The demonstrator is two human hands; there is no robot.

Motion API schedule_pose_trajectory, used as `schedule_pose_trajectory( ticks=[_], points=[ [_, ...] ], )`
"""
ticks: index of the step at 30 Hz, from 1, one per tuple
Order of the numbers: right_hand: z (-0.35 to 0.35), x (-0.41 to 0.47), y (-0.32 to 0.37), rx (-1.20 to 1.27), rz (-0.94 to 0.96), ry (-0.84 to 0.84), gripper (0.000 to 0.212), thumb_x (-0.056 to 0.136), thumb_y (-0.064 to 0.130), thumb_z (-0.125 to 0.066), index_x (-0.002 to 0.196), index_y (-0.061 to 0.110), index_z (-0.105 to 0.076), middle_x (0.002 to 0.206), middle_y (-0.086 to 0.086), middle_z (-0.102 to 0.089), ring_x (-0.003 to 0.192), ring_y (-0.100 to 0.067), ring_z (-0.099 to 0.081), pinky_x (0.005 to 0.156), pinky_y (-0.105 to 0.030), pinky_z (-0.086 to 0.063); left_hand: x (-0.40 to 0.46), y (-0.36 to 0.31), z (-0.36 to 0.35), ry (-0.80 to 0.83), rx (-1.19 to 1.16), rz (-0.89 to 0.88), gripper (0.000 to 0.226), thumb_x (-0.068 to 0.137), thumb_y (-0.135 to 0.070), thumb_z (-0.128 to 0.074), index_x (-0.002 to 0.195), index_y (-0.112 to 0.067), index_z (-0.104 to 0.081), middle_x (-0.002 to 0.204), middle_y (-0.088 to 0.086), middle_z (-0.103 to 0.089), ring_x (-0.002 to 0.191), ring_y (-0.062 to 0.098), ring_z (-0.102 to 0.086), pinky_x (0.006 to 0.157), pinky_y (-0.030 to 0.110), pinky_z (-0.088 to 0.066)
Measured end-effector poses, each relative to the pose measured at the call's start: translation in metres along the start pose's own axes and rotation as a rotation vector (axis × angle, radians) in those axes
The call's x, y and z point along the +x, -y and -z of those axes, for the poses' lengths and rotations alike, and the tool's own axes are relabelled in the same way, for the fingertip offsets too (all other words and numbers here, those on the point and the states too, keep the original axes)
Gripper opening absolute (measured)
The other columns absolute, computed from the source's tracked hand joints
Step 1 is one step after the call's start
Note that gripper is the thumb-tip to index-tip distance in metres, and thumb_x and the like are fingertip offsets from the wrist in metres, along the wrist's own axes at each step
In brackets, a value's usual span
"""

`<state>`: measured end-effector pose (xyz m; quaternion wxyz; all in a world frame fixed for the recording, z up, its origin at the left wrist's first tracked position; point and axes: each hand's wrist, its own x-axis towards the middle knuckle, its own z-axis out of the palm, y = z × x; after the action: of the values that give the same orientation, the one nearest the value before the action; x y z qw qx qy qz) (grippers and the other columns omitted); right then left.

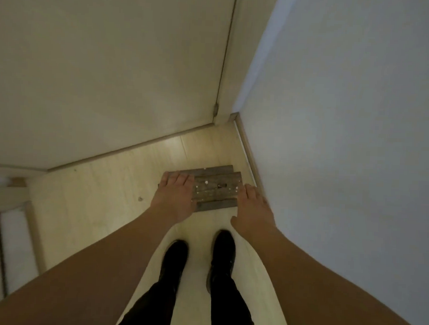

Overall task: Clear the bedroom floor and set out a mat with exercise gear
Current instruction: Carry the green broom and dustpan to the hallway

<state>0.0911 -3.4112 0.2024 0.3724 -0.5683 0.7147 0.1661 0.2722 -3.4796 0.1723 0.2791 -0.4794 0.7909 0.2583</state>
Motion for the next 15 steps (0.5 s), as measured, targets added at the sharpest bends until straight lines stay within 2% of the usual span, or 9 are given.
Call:
schedule_pose_trajectory(
  ticks=[5, 8, 12, 15],
  points=[
    [0.073, -0.155, 0.022, 0.157, -0.117, -0.117, 0.077, 0.087, 0.023, -0.056, 0.151, 0.012, -0.014, 0.156, -0.009, -0.020, 0.143, -0.025, -0.020, 0.117, -0.034, -0.019, -0.127, -0.044, 0.102, -0.078, 0.105, -0.159, 0.072, 0.098, -0.044, -0.040, 0.155, -0.015, -0.007, 0.162, 0.003, -0.011, 0.150, 0.023, -0.006, 0.120, 0.044, 0.006],
    [0.092, -0.235, 0.028, 0.273, -0.219, -0.191, 0.077, 0.087, 0.023, -0.056, 0.151, 0.012, -0.014, 0.156, -0.008, -0.019, 0.144, -0.024, -0.017, 0.117, -0.033, -0.015, -0.186, -0.071, 0.138, -0.107, 0.140, -0.243, 0.070, 0.097, -0.040, -0.041, 0.155, -0.015, -0.010, 0.161, 0.005, -0.014, 0.149, 0.024, -0.010, 0.121, 0.044, 0.001],
    [0.077, -0.343, 0.025, 0.401, -0.334, -0.249, 0.082, 0.088, 0.025, -0.055, 0.153, 0.013, -0.006, 0.159, -0.006, -0.013, 0.146, -0.024, -0.011, 0.119, -0.033, -0.009, -0.259, -0.118, 0.157, -0.092, 0.288, -0.438, 0.066, 0.097, -0.037, -0.043, 0.153, -0.014, -0.017, 0.158, 0.007, -0.023, 0.143, 0.025, -0.025, 0.117, 0.041, -0.021],
    [0.049, -0.411, 0.008, 0.500, -0.459, -0.282, 0.083, 0.089, 0.025, -0.055, 0.153, 0.013, -0.003, 0.160, -0.006, -0.008, 0.148, -0.023, -0.007, 0.121, -0.034, -0.009, -0.296, -0.164, 0.156, -0.085, 0.426, -0.558, 0.063, 0.094, -0.031, -0.043, 0.151, -0.013, -0.022, 0.155, 0.008, -0.029, 0.140, 0.027, -0.031, 0.112, 0.040, -0.029]
  ],
)
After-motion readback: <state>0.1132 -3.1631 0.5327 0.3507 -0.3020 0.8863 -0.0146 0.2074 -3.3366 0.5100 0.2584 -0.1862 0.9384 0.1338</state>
